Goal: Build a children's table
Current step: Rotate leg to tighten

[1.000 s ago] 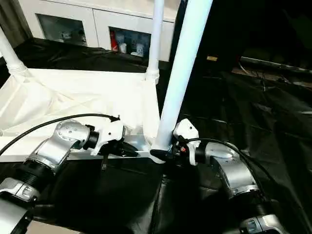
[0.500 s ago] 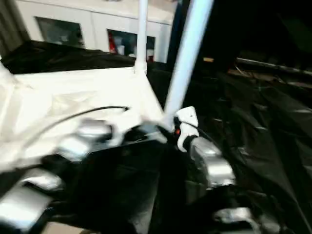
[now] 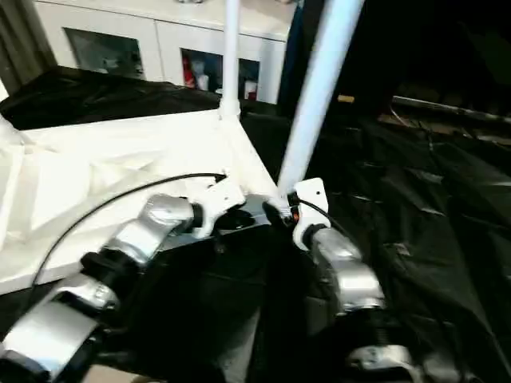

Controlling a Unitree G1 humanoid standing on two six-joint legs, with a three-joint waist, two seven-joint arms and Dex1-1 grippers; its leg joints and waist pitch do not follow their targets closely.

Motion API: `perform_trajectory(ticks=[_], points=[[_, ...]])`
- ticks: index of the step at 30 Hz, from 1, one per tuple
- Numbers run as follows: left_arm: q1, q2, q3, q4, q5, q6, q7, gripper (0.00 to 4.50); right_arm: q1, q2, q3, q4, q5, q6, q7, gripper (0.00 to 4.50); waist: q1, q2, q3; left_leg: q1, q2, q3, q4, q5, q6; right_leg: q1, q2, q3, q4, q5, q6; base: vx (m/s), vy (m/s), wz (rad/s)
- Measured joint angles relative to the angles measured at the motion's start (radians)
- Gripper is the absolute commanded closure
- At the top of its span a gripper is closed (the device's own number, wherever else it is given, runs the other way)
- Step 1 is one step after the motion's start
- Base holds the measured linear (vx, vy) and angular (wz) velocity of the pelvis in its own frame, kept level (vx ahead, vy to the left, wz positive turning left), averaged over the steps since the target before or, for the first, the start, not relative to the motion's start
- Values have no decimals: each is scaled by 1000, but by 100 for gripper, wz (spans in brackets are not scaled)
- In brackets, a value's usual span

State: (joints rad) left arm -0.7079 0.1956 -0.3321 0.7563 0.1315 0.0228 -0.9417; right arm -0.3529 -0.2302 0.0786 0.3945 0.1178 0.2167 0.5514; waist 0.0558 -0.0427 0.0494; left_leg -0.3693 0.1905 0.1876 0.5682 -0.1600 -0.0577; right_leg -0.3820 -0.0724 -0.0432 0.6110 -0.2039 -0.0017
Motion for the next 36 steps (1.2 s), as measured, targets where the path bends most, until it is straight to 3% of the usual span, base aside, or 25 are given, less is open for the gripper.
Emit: perform_trajectory(ticks=[6,12,26,31,34,36], points=[[55,102,-1,-86,-45,-52,-186,450,18,-88,41,-42,49,-30,236,96,3,0,0,-1,1,2,-3,0,0,-2,0,-1,0,-3,2,0,0,0],[95,165,-1,-161,-95,-29,-327,450,43,-133,81,-88,91,-29,401,96,6,-1,1,-2,1,9,-2,-1,2,-3,-2,1,-1,-5,1,0,0,0],[108,176,2,-185,-99,-20,-344,450,51,-142,87,-99,107,-29,451,175,5,-3,2,-2,2,10,-1,-1,2,-3,-3,1,0,-5,2,0,0,0],[87,141,10,-136,-77,-20,-245,450,35,-89,70,-65,75,-27,305,178,1,-5,1,0,2,10,2,-1,2,-2,-3,2,2,-5,2,0,0,0],[40,73,18,-59,-42,9,-108,450,-11,-5,21,3,50,3,97,178,-7,-8,0,1,1,10,3,-1,2,-1,-3,2,1,-5,3,0,0,0],[3,0,19,-3,-11,40,12,450,-32,67,-42,27,43,44,-71,178,-10,-8,0,2,1,10,3,-1,2,0,-4,2,0,-6,4,0,0,0]])
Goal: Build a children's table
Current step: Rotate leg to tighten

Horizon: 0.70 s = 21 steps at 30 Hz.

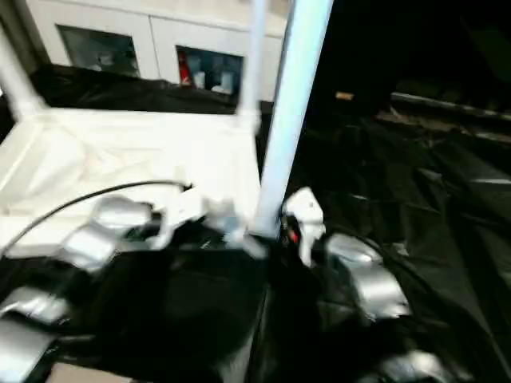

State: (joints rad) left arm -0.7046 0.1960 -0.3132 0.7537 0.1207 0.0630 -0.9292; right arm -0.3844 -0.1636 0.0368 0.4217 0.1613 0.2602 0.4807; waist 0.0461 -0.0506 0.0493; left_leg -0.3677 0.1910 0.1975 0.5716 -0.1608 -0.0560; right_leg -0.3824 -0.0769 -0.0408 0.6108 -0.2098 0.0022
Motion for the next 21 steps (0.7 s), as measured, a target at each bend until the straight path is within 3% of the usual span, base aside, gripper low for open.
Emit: perform_trajectory(ticks=[6,7,13,21], points=[[-21,-108,0,32,22,65,136,450,-1,64,-40,4,-29,4,-188,178,13,4,-3,0,-1,1,0,0,0,2,-1,2,-1,0,1,0,0,0],[-22,-109,0,35,23,62,137,450,1,65,-40,4,-32,-2,-190,143,14,4,-4,0,-1,1,0,0,0,3,-1,2,-1,0,1,0,0,0],[-22,-105,-1,43,31,38,129,450,1,68,-38,13,-38,-22,-176,89,14,5,-4,0,-1,1,-1,0,0,2,-1,1,-1,0,2,0,0,0],[1,-5,-5,1,6,-36,-40,450,35,-80,27,-35,1,-19,129,89,12,3,-2,-1,1,1,-4,0,0,-1,0,-2,0,2,1,0,0,0]])
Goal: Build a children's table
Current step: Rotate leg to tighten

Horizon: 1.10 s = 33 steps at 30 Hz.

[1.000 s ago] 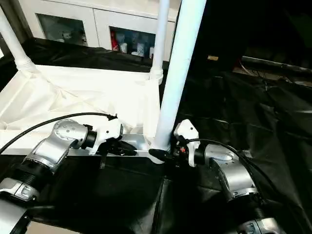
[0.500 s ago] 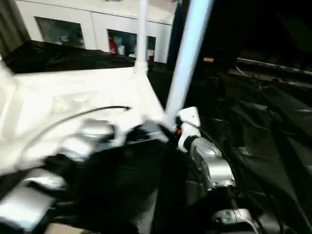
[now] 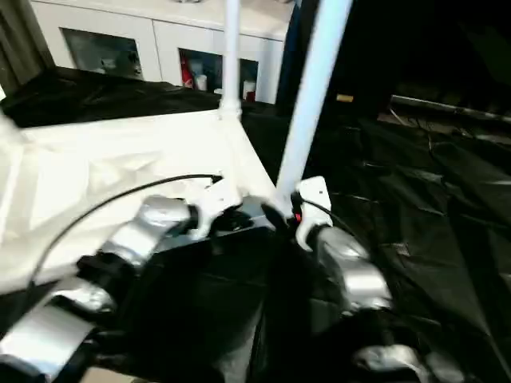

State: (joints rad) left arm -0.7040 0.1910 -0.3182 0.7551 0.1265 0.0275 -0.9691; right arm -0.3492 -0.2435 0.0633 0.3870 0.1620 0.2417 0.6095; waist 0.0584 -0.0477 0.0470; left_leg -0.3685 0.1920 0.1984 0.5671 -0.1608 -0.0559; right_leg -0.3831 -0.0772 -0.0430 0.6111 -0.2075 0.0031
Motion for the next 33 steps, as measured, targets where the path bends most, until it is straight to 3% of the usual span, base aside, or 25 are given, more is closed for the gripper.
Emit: perform_trajectory(ticks=[8,14,25,30,33], points=[[30,101,-6,-61,-27,-67,-182,450,16,-112,44,-68,41,-9,264,89,0,-1,1,-4,0,1,0,-1,1,-2,0,0,-2,-2,-1,0,0,0],[58,149,-5,-99,-60,-71,-265,450,22,-133,67,-98,67,-15,363,89,0,-2,1,-3,1,1,0,-1,1,-3,1,0,-1,-3,-2,0,0,0],[77,162,-4,-131,-65,-66,-280,450,26,-126,73,-97,70,-23,371,166,-1,-2,2,-3,1,1,1,-1,1,-3,1,0,0,-3,-2,0,0,0],[78,161,-4,-130,-63,-65,-268,450,31,-121,74,-96,62,-33,362,176,-1,-2,2,-3,1,1,1,-1,1,-3,1,0,1,-2,-2,0,0,0],[60,116,9,-84,-50,-43,-177,450,28,-58,44,-62,44,-32,238,178,0,-2,1,1,1,1,2,-1,1,0,1,1,2,-2,-2,0,0,0]])
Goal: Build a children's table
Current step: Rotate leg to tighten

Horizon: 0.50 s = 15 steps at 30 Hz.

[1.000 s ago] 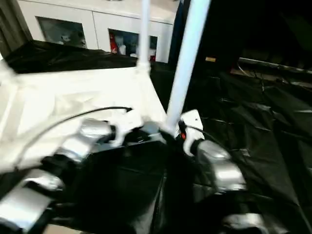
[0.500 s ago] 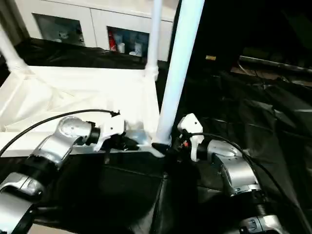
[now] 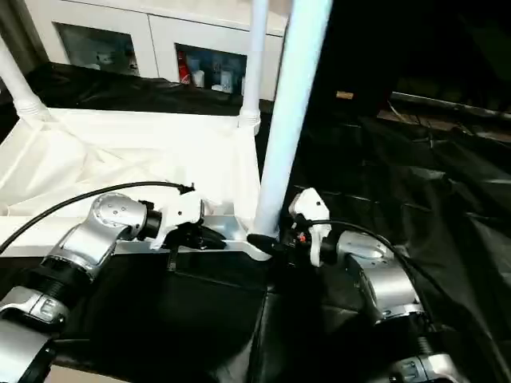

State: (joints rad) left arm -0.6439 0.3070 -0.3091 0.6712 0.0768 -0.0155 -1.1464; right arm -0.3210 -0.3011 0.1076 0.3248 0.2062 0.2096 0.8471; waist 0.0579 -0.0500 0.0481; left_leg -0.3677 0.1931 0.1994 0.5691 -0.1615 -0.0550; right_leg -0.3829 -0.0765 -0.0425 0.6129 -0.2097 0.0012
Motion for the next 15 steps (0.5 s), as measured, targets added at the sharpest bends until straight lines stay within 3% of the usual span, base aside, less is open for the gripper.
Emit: perform_trajectory(ticks=[10,12,15], points=[[-84,-190,16,132,63,121,323,450,-67,220,-130,88,-48,51,-508,178,0,2,-4,2,-2,0,1,0,0,2,-1,3,-3,-1,2,0,0,0],[-84,-206,16,134,72,124,341,450,-69,227,-130,92,-68,39,-536,122,1,6,-5,1,-3,0,1,0,0,3,-1,3,-3,-1,2,0,0,0],[-84,-206,16,136,74,118,340,450,-66,233,-127,94,-82,26,-536,100,2,9,-5,1,-3,-1,1,0,0,3,-1,3,-3,-1,3,0,0,0]])
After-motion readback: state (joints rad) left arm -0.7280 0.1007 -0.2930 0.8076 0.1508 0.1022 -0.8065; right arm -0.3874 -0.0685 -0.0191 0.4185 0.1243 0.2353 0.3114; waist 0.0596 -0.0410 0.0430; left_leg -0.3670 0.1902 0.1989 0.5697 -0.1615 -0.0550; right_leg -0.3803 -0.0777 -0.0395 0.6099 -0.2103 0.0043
